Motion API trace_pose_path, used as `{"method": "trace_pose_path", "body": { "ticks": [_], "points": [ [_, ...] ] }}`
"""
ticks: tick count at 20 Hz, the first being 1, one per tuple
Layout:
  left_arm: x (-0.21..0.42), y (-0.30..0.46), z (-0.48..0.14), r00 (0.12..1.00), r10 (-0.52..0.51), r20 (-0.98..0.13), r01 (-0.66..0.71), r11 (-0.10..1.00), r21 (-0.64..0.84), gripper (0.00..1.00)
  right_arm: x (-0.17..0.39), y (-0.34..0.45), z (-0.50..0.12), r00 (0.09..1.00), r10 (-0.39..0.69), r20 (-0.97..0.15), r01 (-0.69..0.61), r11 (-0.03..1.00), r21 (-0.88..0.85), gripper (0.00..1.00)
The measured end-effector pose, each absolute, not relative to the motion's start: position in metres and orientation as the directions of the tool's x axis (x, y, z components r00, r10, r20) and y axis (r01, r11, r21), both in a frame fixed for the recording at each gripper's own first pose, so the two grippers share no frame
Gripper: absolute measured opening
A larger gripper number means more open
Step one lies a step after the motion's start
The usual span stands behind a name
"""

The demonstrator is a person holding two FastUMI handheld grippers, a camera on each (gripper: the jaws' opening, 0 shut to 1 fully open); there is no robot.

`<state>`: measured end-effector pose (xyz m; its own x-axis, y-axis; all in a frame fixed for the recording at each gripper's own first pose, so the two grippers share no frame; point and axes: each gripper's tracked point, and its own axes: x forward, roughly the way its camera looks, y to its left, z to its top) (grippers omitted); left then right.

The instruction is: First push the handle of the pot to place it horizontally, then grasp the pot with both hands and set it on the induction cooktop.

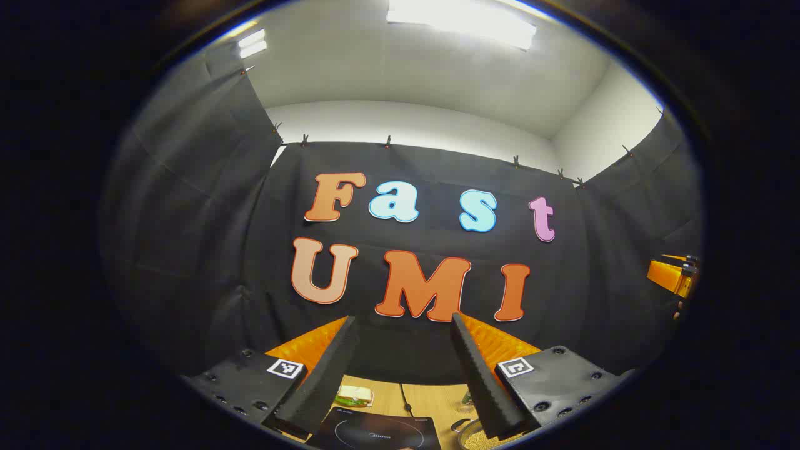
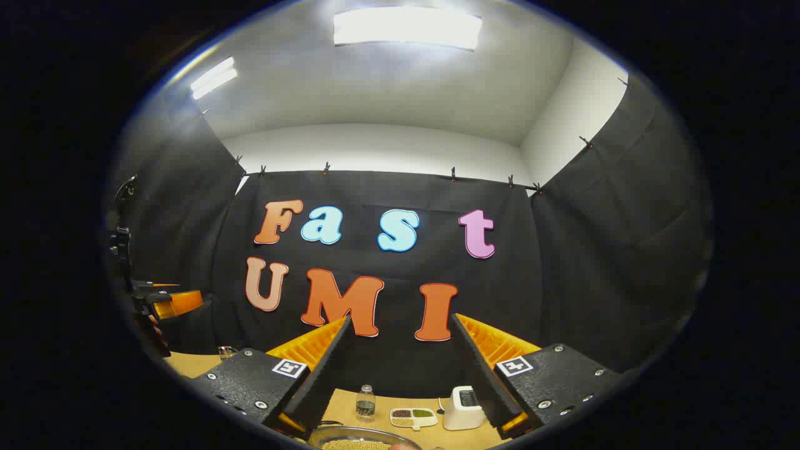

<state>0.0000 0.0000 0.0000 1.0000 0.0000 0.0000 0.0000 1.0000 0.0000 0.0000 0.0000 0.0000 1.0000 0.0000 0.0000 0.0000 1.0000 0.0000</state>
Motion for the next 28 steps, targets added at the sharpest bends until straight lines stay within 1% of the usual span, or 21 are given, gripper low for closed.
{"method": "trace_pose_path", "body": {
  "ticks": [1, 5, 6, 9, 16, 21, 25, 28],
  "points": [
    [-0.002, 0.001, 0.001, 1.000, 0.002, 0.006, -0.002, 1.000, 0.000, 0.96, -0.001, 0.000, 0.001, 1.000, 0.000, 0.003, 0.000, 1.000, -0.002, 0.95],
    [-0.004, 0.003, 0.007, 1.000, 0.010, 0.025, -0.010, 1.000, 0.009, 0.96, -0.002, 0.003, 0.000, 1.000, 0.010, 0.001, -0.010, 1.000, -0.010, 0.95],
    [-0.004, 0.003, 0.008, 1.000, 0.010, 0.028, -0.011, 1.000, 0.012, 0.96, -0.002, 0.003, 0.000, 1.000, 0.010, -0.002, -0.010, 1.000, -0.011, 0.96],
    [-0.006, 0.004, 0.010, 0.999, 0.012, 0.040, -0.013, 1.000, 0.020, 0.97, -0.002, 0.003, 0.005, 1.000, 0.013, 0.000, -0.013, 1.000, -0.014, 0.95],
    [0.000, 0.006, 0.004, 1.000, 0.020, 0.022, -0.021, 0.999, 0.038, 0.97, -0.003, 0.008, 0.016, 1.000, 0.020, 0.008, -0.019, 0.998, -0.052, 0.95],
    [0.001, 0.008, -0.002, 1.000, 0.023, 0.012, -0.024, 0.999, 0.041, 0.97, -0.010, 0.016, 0.009, 0.999, 0.053, -0.005, -0.053, 0.998, -0.027, 0.95],
    [0.004, 0.004, -0.005, 1.000, 0.021, 0.006, -0.021, 0.998, 0.052, 0.97, -0.008, 0.007, -0.007, 0.998, 0.038, -0.049, -0.038, 0.999, 0.001, 0.95],
    [0.008, -0.002, -0.014, 1.000, 0.017, -0.005, -0.017, 0.997, 0.069, 0.97, -0.006, 0.000, -0.030, 0.993, 0.031, -0.111, -0.029, 0.999, 0.021, 0.95]
  ]
}}
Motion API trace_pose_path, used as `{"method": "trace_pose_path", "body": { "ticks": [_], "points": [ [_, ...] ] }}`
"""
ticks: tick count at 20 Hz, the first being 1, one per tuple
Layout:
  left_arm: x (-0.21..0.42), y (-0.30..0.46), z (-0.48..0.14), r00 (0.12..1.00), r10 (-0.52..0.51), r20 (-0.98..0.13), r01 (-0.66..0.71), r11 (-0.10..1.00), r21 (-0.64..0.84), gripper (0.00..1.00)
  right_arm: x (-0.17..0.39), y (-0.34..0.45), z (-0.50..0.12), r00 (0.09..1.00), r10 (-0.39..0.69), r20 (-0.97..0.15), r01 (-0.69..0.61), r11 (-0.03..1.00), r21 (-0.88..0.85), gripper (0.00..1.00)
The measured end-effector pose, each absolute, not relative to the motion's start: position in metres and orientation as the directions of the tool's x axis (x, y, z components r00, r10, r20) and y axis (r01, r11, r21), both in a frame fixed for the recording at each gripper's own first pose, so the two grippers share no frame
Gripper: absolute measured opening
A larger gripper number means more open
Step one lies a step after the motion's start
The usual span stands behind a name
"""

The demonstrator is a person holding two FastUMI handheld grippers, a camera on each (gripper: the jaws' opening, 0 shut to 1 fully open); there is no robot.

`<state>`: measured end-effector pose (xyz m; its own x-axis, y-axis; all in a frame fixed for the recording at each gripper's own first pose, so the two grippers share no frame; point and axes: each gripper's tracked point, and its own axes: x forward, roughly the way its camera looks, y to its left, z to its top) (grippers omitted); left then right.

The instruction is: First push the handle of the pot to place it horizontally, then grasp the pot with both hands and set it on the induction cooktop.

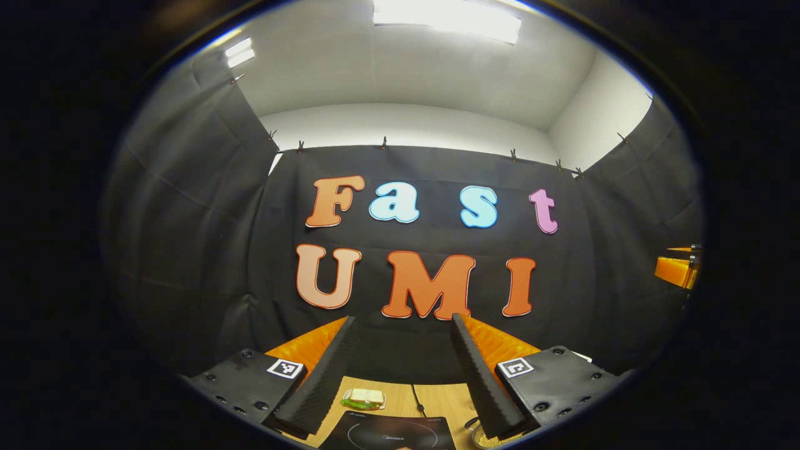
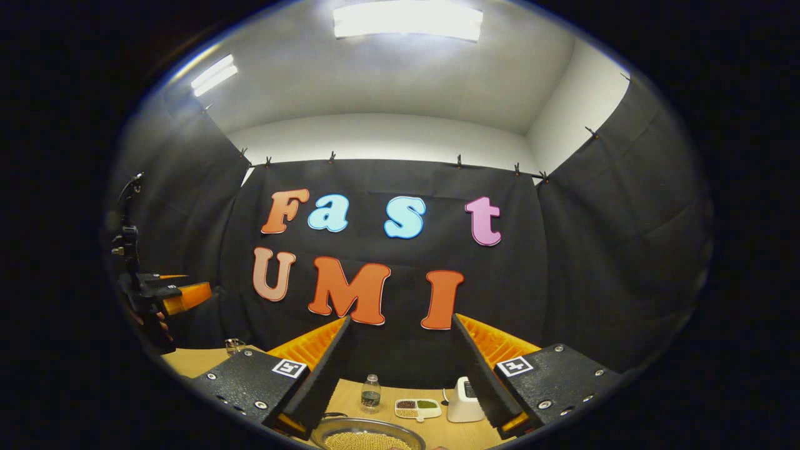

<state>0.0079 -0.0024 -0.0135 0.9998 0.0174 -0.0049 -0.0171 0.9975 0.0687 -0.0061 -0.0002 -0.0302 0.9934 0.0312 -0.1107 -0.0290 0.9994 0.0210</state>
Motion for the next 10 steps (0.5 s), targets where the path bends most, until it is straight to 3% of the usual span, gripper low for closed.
{"method": "trace_pose_path", "body": {
  "ticks": [10],
  "points": [
    [0.018, -0.019, -0.062, 0.993, -0.011, -0.119, 0.023, 0.994, 0.105, 0.97, -0.032, 0.012, -0.160, 0.882, 0.079, -0.464, -0.008, 0.988, 0.153, 0.91]
  ]
}}
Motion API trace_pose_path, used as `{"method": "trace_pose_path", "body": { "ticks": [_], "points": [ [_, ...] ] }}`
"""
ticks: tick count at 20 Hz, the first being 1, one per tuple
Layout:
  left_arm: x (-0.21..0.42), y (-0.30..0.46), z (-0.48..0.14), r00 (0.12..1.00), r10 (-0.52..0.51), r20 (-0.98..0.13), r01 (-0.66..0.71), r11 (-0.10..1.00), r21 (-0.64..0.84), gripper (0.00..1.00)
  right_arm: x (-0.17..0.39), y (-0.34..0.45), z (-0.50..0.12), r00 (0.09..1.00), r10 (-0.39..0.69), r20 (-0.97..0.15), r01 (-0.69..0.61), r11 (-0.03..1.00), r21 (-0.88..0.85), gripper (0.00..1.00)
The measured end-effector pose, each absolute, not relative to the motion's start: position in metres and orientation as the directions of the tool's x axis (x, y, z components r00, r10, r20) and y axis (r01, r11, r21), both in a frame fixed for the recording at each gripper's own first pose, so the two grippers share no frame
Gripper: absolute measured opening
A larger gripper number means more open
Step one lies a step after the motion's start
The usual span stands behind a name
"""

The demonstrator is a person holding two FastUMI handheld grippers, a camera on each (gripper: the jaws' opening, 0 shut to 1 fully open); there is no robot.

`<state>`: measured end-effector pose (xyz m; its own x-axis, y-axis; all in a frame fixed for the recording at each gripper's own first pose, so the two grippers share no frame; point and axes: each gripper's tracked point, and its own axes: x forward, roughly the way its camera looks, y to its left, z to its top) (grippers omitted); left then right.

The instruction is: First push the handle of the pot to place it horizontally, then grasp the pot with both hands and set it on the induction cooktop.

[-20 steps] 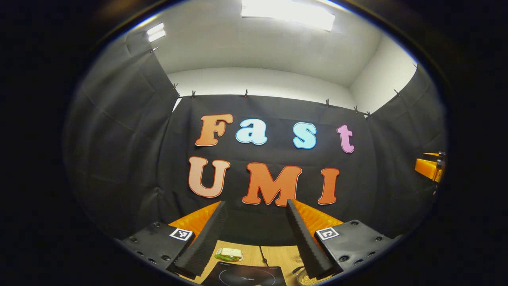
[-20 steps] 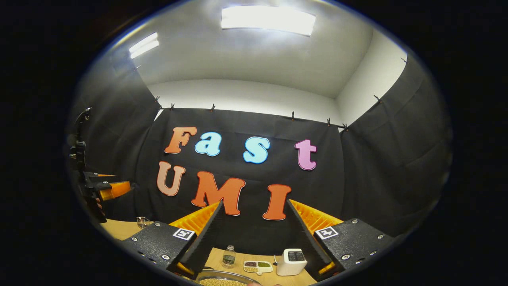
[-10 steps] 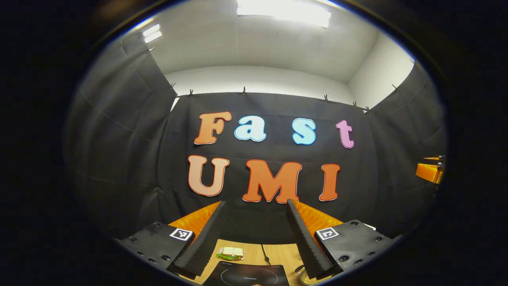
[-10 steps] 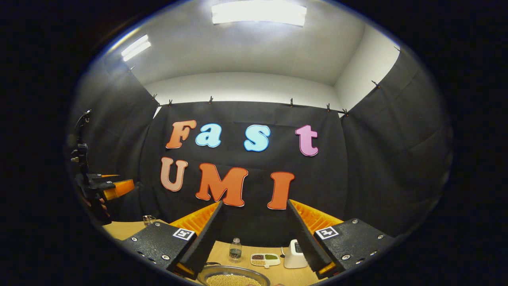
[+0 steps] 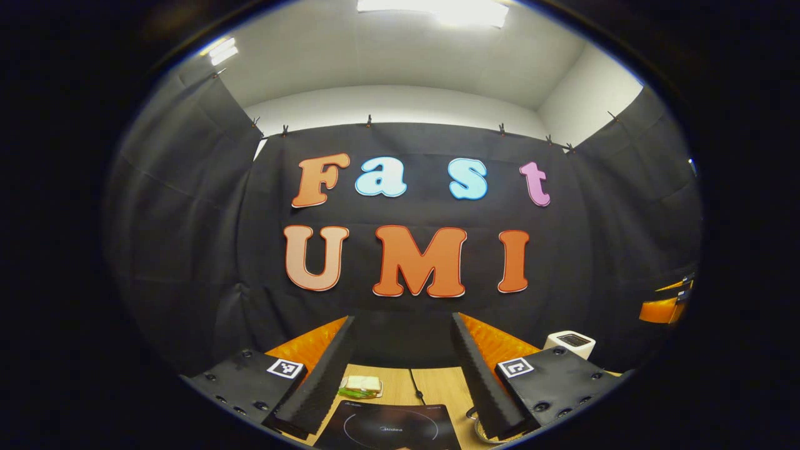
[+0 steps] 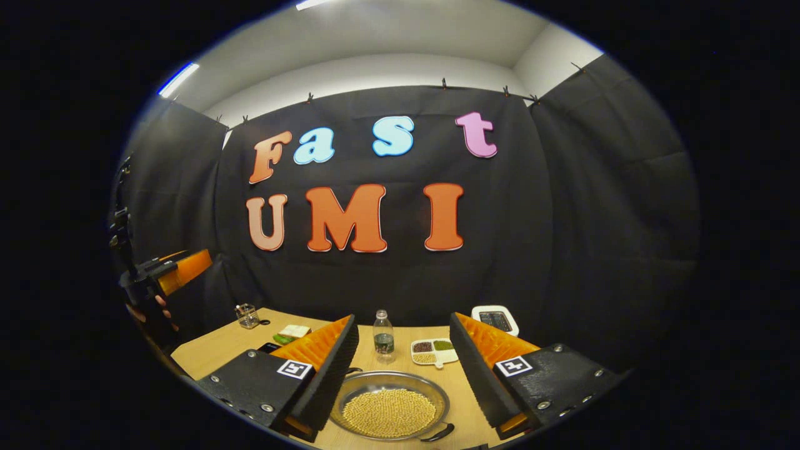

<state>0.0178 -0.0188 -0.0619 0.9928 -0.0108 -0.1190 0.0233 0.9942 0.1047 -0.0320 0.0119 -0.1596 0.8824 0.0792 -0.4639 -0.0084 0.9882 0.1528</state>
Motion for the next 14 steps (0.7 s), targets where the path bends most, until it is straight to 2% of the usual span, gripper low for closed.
{"method": "trace_pose_path", "body": {
  "ticks": [6, 10, 11, 12, 14],
  "points": [
    [0.017, -0.012, -0.075, 0.989, -0.009, -0.146, 0.024, 0.995, 0.101, 0.97, -0.073, 0.023, -0.233, 0.772, 0.177, -0.611, -0.006, 0.963, 0.271, 0.82],
    [0.016, -0.008, -0.090, 0.983, 0.000, -0.183, 0.020, 0.994, 0.107, 0.98, -0.102, 0.021, -0.274, 0.679, 0.203, -0.706, 0.044, 0.948, 0.314, 0.66],
    [0.016, -0.005, -0.091, 0.983, 0.004, -0.185, 0.017, 0.994, 0.110, 0.98, -0.110, 0.021, -0.284, 0.655, 0.208, -0.727, 0.050, 0.947, 0.316, 0.55],
    [0.016, -0.004, -0.092, 0.983, 0.005, -0.185, 0.016, 0.994, 0.110, 0.98, -0.119, 0.023, -0.293, 0.626, 0.221, -0.748, 0.050, 0.946, 0.320, 0.57],
    [0.017, -0.002, -0.093, 0.983, 0.003, -0.185, 0.015, 0.995, 0.099, 0.97, -0.139, 0.025, -0.312, 0.568, 0.245, -0.786, 0.049, 0.943, 0.329, 0.50]
  ]
}}
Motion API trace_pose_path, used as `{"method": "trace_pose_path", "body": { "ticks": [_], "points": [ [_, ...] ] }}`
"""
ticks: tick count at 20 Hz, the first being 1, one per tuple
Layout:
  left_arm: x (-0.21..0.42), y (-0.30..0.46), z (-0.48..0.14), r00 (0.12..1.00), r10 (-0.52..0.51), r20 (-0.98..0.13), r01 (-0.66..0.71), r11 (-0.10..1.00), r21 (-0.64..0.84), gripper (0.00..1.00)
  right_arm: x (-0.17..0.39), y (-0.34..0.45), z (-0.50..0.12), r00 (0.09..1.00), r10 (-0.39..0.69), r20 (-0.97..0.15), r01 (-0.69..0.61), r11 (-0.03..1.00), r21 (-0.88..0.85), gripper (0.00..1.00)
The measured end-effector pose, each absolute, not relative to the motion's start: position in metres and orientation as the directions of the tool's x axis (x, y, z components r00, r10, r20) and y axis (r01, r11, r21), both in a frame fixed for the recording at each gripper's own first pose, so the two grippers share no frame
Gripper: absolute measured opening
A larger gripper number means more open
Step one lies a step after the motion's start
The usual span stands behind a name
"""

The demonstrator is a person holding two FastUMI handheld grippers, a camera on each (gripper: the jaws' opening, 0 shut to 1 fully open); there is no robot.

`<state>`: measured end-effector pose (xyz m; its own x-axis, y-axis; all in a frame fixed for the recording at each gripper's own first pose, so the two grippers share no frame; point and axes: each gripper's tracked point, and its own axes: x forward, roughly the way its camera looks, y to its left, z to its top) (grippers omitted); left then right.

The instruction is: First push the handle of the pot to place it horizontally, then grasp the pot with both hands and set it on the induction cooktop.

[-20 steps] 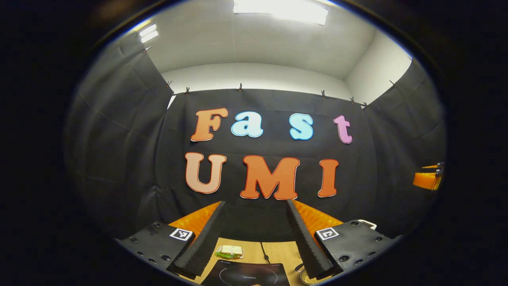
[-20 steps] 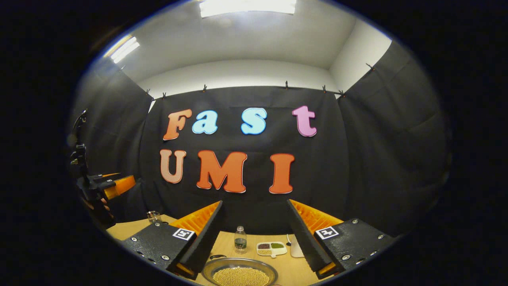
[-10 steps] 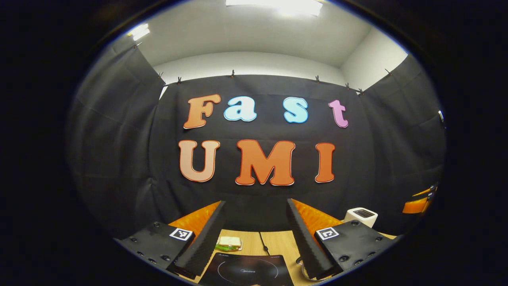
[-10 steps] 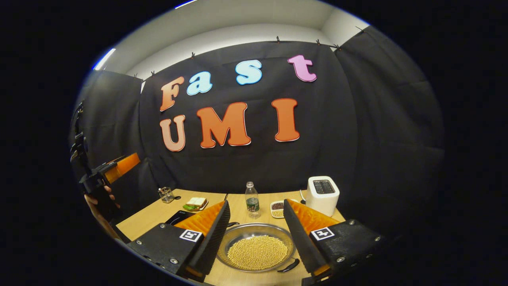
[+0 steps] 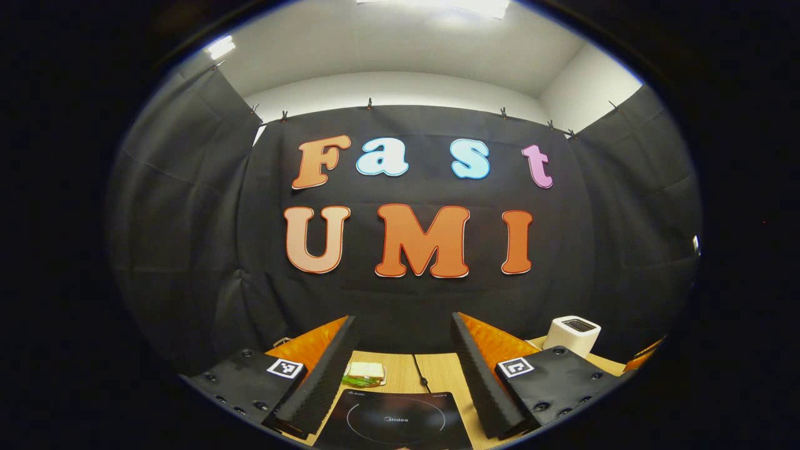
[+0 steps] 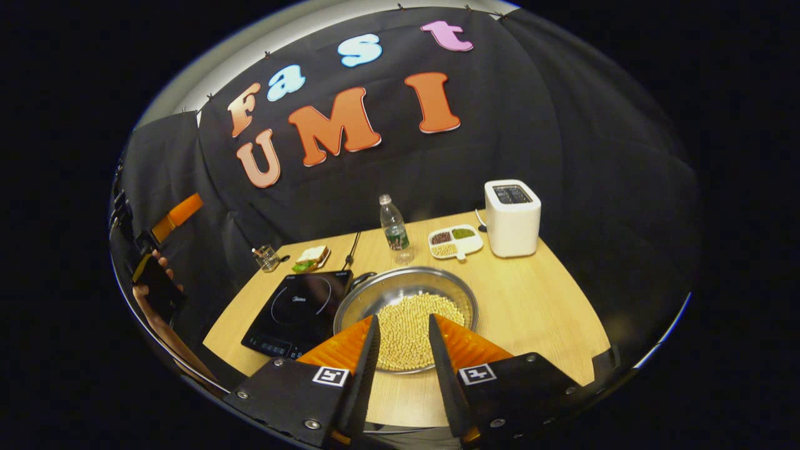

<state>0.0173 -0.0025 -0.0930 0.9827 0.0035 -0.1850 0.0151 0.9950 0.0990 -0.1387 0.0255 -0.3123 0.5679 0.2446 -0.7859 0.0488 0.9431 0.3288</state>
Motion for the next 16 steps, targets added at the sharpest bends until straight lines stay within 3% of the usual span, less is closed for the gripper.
{"method": "trace_pose_path", "body": {
  "ticks": [5, 9, 13, 16],
  "points": [
    [0.018, -0.001, -0.096, 0.982, 0.001, -0.187, 0.015, 0.996, 0.087, 0.97, -0.174, 0.036, -0.359, 0.431, 0.277, -0.859, 0.093, 0.933, 0.348, 0.21],
    [0.020, 0.004, -0.099, 0.982, 0.011, -0.187, 0.006, 0.996, 0.092, 0.97, -0.198, 0.044, -0.391, 0.327, 0.293, -0.898, 0.118, 0.931, 0.346, 0.10],
    [0.022, 0.010, -0.105, 0.980, 0.025, -0.196, -0.008, 0.996, 0.089, 0.97, -0.214, 0.046, -0.416, 0.262, 0.291, -0.920, 0.167, 0.925, 0.341, 0.09],
    [0.025, 0.013, -0.108, 0.980, 0.030, -0.199, -0.013, 0.996, 0.087, 0.98, -0.216, 0.046, -0.432, 0.206, 0.303, -0.930, 0.245, 0.904, 0.349, 0.00]
  ]
}}
